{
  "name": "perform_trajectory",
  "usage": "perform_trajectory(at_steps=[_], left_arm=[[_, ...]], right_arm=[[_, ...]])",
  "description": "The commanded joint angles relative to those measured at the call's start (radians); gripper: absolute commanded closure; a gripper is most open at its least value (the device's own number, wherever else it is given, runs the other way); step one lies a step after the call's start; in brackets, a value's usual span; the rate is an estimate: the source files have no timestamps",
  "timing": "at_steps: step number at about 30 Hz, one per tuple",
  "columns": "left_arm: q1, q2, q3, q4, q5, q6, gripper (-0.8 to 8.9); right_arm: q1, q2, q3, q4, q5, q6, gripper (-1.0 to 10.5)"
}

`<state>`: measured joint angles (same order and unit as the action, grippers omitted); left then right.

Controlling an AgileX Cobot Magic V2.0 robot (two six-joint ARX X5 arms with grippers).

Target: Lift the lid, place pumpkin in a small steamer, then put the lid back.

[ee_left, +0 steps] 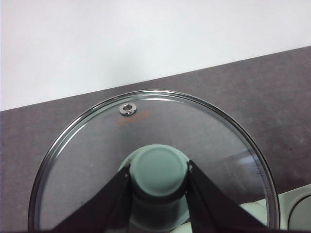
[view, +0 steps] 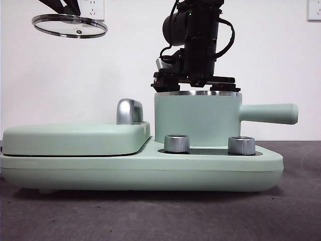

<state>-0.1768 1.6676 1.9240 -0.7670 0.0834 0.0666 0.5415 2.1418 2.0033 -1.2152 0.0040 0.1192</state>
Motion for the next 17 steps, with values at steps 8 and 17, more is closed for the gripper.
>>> perform_trajectory(at_steps=[8,17], left_arm=[[0.001,-0.005,0.031,0.029,0.003,0.0,7.96],[0.001,-0.004,0.031,0.03,0.003,-0.005,7.96]], right_arm=[[0.011,0.029,0.123,-0.079,-0.002,0.005,4.0],[0.011,0.014,0.267,-0.202,-0.007,0.04,4.0]])
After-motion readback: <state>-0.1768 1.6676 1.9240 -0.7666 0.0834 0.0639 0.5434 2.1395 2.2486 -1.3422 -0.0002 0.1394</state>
